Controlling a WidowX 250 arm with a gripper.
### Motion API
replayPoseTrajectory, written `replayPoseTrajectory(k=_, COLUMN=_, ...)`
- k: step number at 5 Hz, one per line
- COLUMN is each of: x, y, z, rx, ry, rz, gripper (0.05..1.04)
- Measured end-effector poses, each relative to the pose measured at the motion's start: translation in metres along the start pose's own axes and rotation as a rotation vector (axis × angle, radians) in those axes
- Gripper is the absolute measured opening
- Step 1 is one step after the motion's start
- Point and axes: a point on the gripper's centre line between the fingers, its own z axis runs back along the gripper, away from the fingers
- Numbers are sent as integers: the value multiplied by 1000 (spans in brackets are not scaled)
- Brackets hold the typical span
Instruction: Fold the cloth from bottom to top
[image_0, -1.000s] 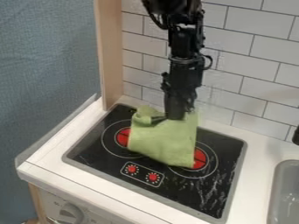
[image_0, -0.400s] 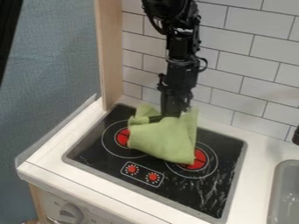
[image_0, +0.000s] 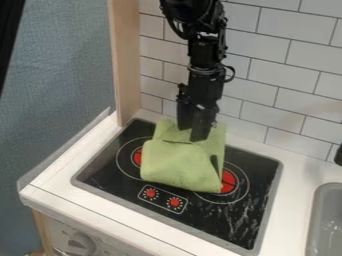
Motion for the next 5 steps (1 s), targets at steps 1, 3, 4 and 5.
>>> replayPoseTrajectory(k=1, x=-2, y=0, z=0, rx=0, ry=10, rz=7, gripper=1016)
replayPoseTrajectory(k=3, x=-9, y=-2, z=41, rx=44, ry=-24, rz=32, gripper=999)
replayPoseTrajectory(k=4, x=-22, y=-12, z=75, rx=93, ry=-52, rz=58, gripper=999)
replayPoseTrajectory(k=5, x=-41, y=-24, z=89, rx=70, ry=-60, rz=-5, gripper=999)
